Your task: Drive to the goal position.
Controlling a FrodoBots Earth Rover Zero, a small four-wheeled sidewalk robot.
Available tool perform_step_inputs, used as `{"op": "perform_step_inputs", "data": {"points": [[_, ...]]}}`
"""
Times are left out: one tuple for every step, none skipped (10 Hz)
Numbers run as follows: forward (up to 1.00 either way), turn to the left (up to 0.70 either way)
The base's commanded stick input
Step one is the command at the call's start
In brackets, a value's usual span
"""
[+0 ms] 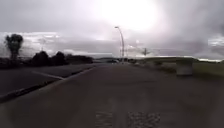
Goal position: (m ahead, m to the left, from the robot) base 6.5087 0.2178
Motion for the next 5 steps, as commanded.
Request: {"op": "perform_step_inputs", "data": {"points": [[1.00, 0.00], [1.00, 0.00], [1.00, 0.00], [1.00, 0.00], [1.00, 0.00]]}}
